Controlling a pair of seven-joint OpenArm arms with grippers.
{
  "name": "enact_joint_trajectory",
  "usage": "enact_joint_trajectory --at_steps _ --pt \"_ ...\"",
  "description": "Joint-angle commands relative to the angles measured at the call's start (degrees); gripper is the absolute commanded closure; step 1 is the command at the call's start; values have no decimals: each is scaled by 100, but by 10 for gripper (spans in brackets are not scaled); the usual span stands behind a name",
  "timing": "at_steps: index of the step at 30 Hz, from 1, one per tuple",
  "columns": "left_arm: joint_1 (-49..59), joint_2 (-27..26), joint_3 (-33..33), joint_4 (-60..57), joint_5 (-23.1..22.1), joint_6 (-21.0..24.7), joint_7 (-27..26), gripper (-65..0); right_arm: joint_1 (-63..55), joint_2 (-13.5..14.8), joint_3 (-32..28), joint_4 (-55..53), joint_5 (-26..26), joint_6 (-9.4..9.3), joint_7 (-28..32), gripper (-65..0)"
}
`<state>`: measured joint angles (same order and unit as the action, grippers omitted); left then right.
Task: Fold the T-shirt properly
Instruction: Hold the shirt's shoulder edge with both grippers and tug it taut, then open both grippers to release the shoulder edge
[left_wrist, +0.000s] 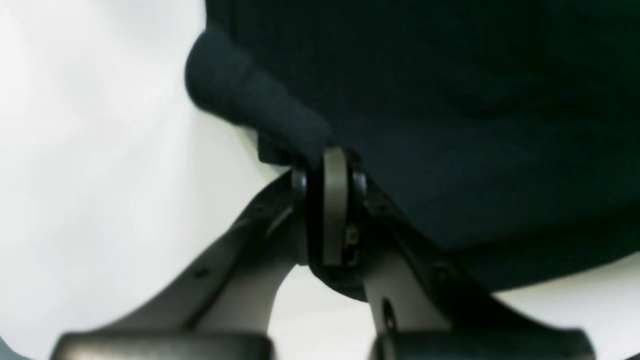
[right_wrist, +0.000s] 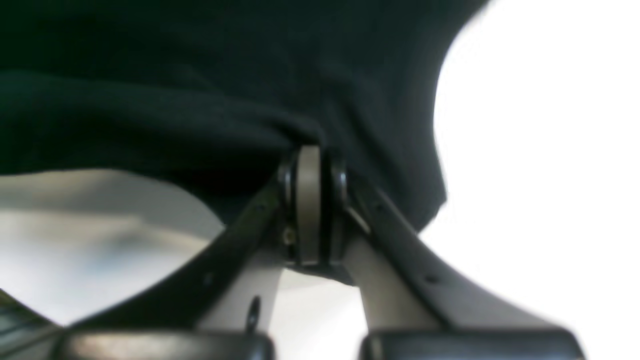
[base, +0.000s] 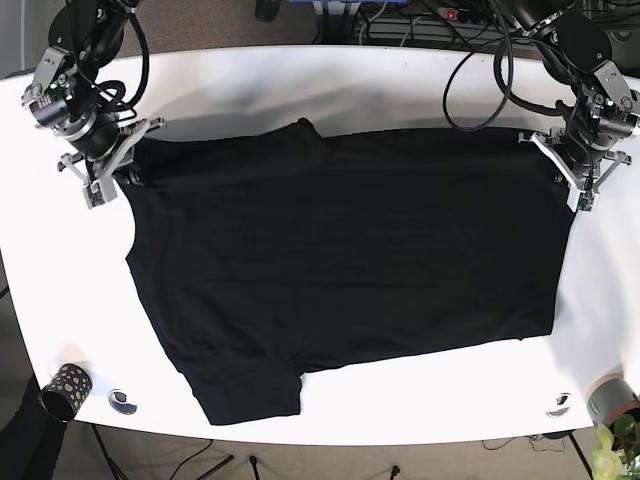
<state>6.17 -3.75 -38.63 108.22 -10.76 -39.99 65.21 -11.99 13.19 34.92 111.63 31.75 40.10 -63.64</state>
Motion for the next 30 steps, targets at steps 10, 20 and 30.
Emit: enact_joint_trajectory --at_steps 10,20,30 --pt "-763 -52 -9 -58 8 -1 -46 0 1194 118 3 -1234 65 -10 109 0" --pt "-1650 -78 -62 -1139 8 -1 -55 0 1845 312 -111 -2227 65 -10 153 0" --pt "-2169 -95 -62 -1833 0 258 -90 0 2179 505 -674 -2922 56 -10 663 0"
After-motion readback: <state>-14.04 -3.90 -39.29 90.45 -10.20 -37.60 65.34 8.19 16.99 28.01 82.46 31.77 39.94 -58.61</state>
